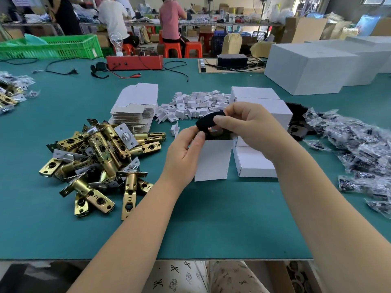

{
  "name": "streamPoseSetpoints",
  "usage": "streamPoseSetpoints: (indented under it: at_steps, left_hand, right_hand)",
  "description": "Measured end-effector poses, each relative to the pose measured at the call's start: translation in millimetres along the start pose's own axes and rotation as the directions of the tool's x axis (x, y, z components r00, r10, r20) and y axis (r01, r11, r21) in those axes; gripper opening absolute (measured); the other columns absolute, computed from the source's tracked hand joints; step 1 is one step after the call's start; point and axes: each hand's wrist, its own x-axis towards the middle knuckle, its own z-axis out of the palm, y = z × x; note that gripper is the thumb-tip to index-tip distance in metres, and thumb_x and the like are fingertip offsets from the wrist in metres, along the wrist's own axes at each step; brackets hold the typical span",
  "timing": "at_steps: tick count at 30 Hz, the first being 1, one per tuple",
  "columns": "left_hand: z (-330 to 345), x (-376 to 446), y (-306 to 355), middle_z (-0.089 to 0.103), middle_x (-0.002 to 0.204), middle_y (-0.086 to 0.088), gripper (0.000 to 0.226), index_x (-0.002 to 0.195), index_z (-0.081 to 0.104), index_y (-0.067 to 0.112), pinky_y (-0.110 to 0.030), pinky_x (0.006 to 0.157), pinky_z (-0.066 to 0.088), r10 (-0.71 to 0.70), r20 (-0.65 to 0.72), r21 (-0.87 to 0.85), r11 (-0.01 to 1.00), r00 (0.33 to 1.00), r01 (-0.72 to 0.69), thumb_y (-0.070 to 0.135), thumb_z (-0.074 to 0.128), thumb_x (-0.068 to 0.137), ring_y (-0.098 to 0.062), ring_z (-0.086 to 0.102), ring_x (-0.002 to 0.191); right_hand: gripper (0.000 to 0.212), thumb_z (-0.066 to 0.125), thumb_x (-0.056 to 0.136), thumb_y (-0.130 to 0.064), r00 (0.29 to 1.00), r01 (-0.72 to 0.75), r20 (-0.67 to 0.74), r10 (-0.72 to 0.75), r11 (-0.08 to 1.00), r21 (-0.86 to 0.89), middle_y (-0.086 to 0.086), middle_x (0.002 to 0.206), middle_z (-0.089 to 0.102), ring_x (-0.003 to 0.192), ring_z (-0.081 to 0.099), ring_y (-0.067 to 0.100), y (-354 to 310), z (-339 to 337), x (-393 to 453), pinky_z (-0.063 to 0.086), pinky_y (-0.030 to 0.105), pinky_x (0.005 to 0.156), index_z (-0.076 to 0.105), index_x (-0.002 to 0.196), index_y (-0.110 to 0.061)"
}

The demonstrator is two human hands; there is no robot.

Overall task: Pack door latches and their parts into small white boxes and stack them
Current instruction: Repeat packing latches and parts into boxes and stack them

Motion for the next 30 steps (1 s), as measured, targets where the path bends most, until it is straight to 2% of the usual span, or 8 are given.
streamPoseSetpoints:
  at_steps: [2, 4, 8, 11, 14, 18, 23, 30]
  left_hand:
    - [1.1, 0.3, -0.5, 0.058, 0.083, 0.027, 0.020, 0.094, 0.060, 0.040, -0.011, 0.074, 0.036, 0.001, -0.020, 0.007, 1.000, 1.000, -0.001, 0.033, 0.042, 0.096, 0.002, 0.052, 0.085]
    - [1.3, 0.1, -0.2, 0.060, 0.091, 0.020, 0.018, 0.100, 0.061, 0.038, -0.014, 0.079, 0.037, 0.001, -0.010, 0.006, 1.000, 1.000, -0.001, 0.039, 0.044, 0.094, -0.001, 0.054, 0.091]
    - [-1.4, -0.6, 1.3, 0.062, 0.104, 0.011, 0.026, 0.108, 0.058, 0.043, -0.017, 0.083, 0.044, -0.012, 0.063, -0.009, 1.000, 0.998, 0.013, 0.051, 0.050, 0.084, -0.005, 0.056, 0.098]
    - [-3.6, -1.7, 0.6, 0.064, 0.109, 0.011, 0.031, 0.105, 0.056, 0.053, -0.021, 0.079, 0.051, -0.054, 0.111, -0.022, 0.998, 0.992, 0.057, 0.050, 0.065, 0.075, -0.007, 0.060, 0.103]
    - [-4.6, -1.6, -1.1, 0.065, 0.105, 0.015, 0.031, 0.102, 0.056, 0.054, -0.017, 0.075, 0.050, -0.071, 0.120, -0.034, 0.997, 0.990, 0.076, 0.049, 0.067, 0.073, -0.003, 0.062, 0.098]
    - [-4.6, -0.2, -1.6, 0.066, 0.102, 0.019, 0.028, 0.105, 0.058, 0.047, -0.039, 0.088, 0.054, -0.090, 0.132, -0.047, 0.994, 0.987, 0.097, 0.044, 0.062, 0.077, -0.008, 0.064, 0.100]
    - [-4.8, 0.7, -2.4, 0.065, 0.105, 0.020, 0.030, 0.107, 0.057, 0.050, -0.048, 0.093, 0.051, -0.098, 0.129, -0.025, 0.995, 0.987, 0.102, 0.045, 0.061, 0.078, -0.011, 0.064, 0.103]
    - [-3.2, 0.6, -4.6, 0.063, 0.103, 0.026, 0.035, 0.111, 0.052, 0.051, -0.031, 0.089, 0.050, -0.115, 0.126, -0.027, 0.993, 0.985, 0.119, 0.045, 0.060, 0.078, -0.004, 0.061, 0.100]
  right_hand:
    - [0.027, 0.061, 0.091, -0.032, 0.998, 0.034, -0.051, -0.042, 0.988, -0.152, 0.017, 0.079, 0.065, 0.069, 0.055, 0.018, 2.4, -0.6, 1.3, 0.050, 0.040, 0.071, 0.066, 0.082, -0.008]
    - [0.019, 0.060, 0.092, -0.028, 0.990, 0.065, -0.110, -0.089, 0.976, -0.208, 0.003, 0.070, 0.063, 0.064, 0.056, 0.014, 4.8, -1.6, 2.9, 0.049, 0.033, 0.067, 0.068, 0.080, -0.017]
    - [0.026, 0.061, 0.091, -0.011, 0.990, 0.096, -0.096, -0.105, 0.991, -0.090, -0.012, 0.069, 0.064, 0.053, 0.053, -0.004, 9.0, -0.2, 0.8, 0.048, 0.015, 0.062, 0.065, 0.078, -0.032]
    - [0.025, 0.063, 0.090, -0.009, 0.985, 0.152, -0.072, -0.157, 0.986, -0.068, -0.019, 0.071, 0.065, 0.063, 0.057, -0.008, 10.3, 3.7, -3.3, 0.045, 0.008, 0.067, 0.067, 0.090, -0.034]
    - [0.028, 0.061, 0.091, -0.008, 0.982, 0.174, -0.067, -0.177, 0.983, -0.051, -0.016, 0.082, 0.068, 0.076, 0.060, -0.003, 14.6, 5.7, -9.0, 0.046, 0.012, 0.075, 0.066, 0.091, -0.036]
    - [0.031, 0.058, 0.090, -0.004, 0.970, 0.187, -0.146, -0.193, 0.981, -0.055, -0.015, 0.085, 0.066, 0.081, 0.058, 0.000, 20.8, 6.6, -16.0, 0.043, 0.008, 0.076, 0.063, 0.085, -0.035]
    - [0.028, 0.055, 0.091, 0.001, 0.972, 0.119, -0.225, -0.071, 0.972, 0.205, -0.012, 0.081, 0.067, 0.070, 0.060, -0.005, 24.3, 12.2, -15.3, 0.047, 0.011, 0.071, 0.065, 0.086, -0.025]
    - [0.029, 0.059, 0.090, -0.008, 0.958, 0.121, -0.261, -0.117, 0.993, -0.002, -0.021, 0.082, 0.064, 0.079, 0.058, -0.009, 29.5, 16.6, -13.9, 0.046, 0.009, 0.075, 0.061, 0.084, -0.036]
